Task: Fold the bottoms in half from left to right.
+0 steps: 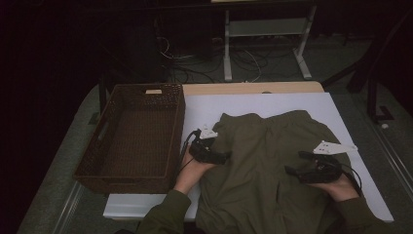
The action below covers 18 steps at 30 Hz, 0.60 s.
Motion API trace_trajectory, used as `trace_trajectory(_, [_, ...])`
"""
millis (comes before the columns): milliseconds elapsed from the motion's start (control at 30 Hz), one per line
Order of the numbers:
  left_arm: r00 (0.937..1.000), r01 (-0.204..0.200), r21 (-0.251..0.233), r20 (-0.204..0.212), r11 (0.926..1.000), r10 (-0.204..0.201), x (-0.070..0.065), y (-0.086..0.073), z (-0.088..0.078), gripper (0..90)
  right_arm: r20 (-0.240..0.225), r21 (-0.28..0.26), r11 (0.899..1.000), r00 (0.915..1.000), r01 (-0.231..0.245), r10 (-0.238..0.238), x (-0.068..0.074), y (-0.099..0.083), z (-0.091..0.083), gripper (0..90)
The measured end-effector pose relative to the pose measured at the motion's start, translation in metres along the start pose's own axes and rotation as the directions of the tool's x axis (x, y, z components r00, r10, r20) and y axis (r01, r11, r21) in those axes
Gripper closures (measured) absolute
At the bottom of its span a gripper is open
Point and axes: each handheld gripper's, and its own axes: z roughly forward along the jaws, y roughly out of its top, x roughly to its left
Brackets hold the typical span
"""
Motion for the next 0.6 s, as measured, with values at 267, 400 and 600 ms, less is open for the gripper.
trace_trajectory(267, [0.9992, 0.034, 0.002, -0.021, 0.9994, -0.034, 0.009, 0.003, 0.010, 15.7, -0.003, 0.006, 1.000, 1.0000, 0.005, -0.005, 0.001, 0.000, 0.002, 15.5])
trace_trajectory(400, [0.9986, 0.041, 0.012, -0.035, 0.9991, -0.040, 0.014, 0.007, 0.014, 16.6, -0.006, 0.009, 1.000, 0.9999, 0.010, -0.010, 0.001, 0.000, 0.002, 15.5])
trace_trajectory(600, [0.9975, 0.044, 0.012, -0.056, 0.9990, -0.043, 0.018, 0.015, 0.018, 18.2, -0.005, 0.006, 1.000, 0.9999, 0.009, -0.009, 0.001, 0.000, 0.002, 15.5])
